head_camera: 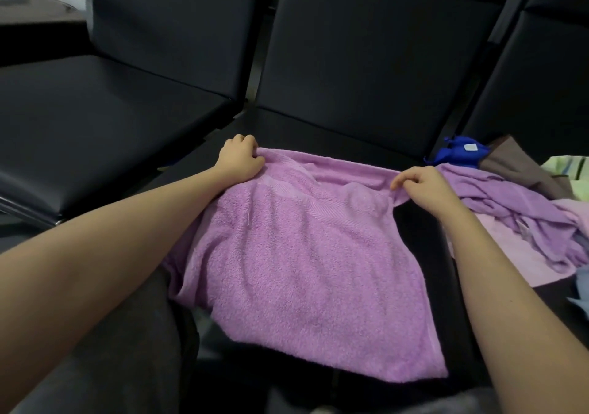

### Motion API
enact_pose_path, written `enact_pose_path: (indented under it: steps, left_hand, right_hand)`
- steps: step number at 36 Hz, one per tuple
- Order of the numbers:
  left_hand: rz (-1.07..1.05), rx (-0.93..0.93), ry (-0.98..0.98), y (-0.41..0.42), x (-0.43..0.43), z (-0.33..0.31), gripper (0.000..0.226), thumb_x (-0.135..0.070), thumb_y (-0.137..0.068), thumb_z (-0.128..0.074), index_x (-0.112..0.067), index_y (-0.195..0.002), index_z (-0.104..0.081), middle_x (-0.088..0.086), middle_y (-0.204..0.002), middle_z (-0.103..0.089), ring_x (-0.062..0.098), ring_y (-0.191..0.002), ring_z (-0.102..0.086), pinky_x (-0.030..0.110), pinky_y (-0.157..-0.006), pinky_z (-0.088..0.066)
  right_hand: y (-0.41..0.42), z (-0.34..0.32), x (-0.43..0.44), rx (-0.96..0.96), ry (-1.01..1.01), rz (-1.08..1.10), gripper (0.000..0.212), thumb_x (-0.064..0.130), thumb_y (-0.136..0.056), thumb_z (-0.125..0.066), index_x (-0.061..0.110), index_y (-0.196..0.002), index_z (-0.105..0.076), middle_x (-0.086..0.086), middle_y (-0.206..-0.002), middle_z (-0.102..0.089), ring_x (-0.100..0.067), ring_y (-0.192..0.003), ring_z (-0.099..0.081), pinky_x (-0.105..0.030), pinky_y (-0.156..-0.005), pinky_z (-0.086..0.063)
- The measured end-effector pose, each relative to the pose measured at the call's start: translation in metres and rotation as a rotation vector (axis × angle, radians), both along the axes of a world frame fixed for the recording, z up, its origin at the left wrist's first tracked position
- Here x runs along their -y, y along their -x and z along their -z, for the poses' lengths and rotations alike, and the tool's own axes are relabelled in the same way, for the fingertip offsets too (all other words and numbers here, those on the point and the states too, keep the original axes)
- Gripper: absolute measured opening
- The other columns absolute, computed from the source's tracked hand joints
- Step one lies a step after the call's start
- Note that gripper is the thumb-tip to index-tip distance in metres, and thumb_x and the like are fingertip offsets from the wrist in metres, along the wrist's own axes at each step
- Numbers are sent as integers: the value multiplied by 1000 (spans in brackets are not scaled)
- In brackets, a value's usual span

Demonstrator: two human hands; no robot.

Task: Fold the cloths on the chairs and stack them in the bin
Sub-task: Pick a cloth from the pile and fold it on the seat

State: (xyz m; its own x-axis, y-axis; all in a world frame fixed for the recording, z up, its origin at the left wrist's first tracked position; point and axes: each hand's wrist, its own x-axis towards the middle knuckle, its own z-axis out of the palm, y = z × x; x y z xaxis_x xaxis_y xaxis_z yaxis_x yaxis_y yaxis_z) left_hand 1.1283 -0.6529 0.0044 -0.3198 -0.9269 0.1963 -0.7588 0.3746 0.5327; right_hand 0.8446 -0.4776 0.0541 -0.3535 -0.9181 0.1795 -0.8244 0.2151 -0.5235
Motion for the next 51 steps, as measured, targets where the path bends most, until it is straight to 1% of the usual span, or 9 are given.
enact_pose_path:
  steps: [5, 8, 18, 30, 36, 40, 43, 46, 51]
  left_hand:
    - [8, -46, -28, -2, -1, -1, 31, -17, -85, -57, -6, -113, -55, 18, -121, -47, 35, -113, -45, 37, -97, -37]
    - [0, -33, -30, -1, -2, -1, 29, -22, -85, -57, -7, -111, -57, 19, -119, -48, 35, -113, -45, 37, -97, -37]
    - [43, 13, 17, -1, -1, 0, 27, -24, -92, -47, -7, -109, -58, 16, -113, -60, 38, -109, -50, 39, -94, -39]
    - [-41, -120, 158, -13, 1, -11, 32, -35, -85, -67, -7, -99, -63, 12, -103, -66, 30, -99, -58, 31, -75, -40]
    - [50, 117, 133, -17, 2, -14, 27, -26, -89, -59, -14, -113, -56, 14, -109, -64, 35, -99, -58, 38, -75, -46]
    - [-9, 129, 163, -10, -11, -28, 33, -22, -88, -59, -21, -121, -61, 7, -112, -66, 32, -102, -60, 33, -74, -45]
    - [-42, -76, 40, -6, -22, -39, 22, -9, -83, -56, -12, -97, -72, 8, -93, -69, 27, -86, -64, 30, -68, -47]
    - [-45, -474, -301, -5, -24, -55, 12, 4, -83, -54, -3, -75, -61, 15, -77, -63, 15, -51, -65, 24, -51, -55]
    - [44, -731, -542, -10, -24, -99, 23, 7, -89, -54, -7, -71, -49, 6, -75, -53, 12, -64, -58, 15, -49, -51]
  right_hand:
    - [1, 3, 2, -18, -234, -71, 19, 10, -84, -59, 20, -72, -70, 5, -92, -64, -17, -89, -61, -35, -87, -49]
    - [-1, 9, 4, -71, -317, -95, 9, 23, -84, -68, 15, -79, -67, 5, -91, -58, -14, -84, -55, -30, -79, -44]
    - [-3, 0, 2, -22, 96, 95, 13, 12, -87, -48, 8, -80, -59, -4, -71, -52, -17, -68, -44, -26, -56, -34]
    - [8, -1, -4, -25, 129, 142, 6, 8, -88, -54, 6, -93, -56, -9, -85, -56, -19, -77, -48, -26, -60, -37]
    - [12, 5, -12, -85, -73, 236, 45, 11, -84, -58, 23, -127, -55, -1, -102, -66, -22, -97, -59, -35, -86, -47]
    - [6, 11, -16, 37, 23, 364, 25, 6, -85, -58, 6, -107, -70, -10, -94, -66, -26, -85, -61, -29, -74, -44]
    - [-1, 6, -16, 525, 214, 472, 13, -4, -88, -53, 2, -91, -64, -10, -70, -58, -9, -42, -57, -19, -47, -49]
    - [-2, -6, -20, 867, 353, 473, 19, -12, -88, -53, 5, -80, -57, -9, -75, -57, -10, -49, -62, -13, -47, -51]
    - [1, -39, -26, 800, 439, 435, 23, -12, -87, -53, 8, -75, -57, -9, -77, -56, -16, -67, -57, -15, -57, -54]
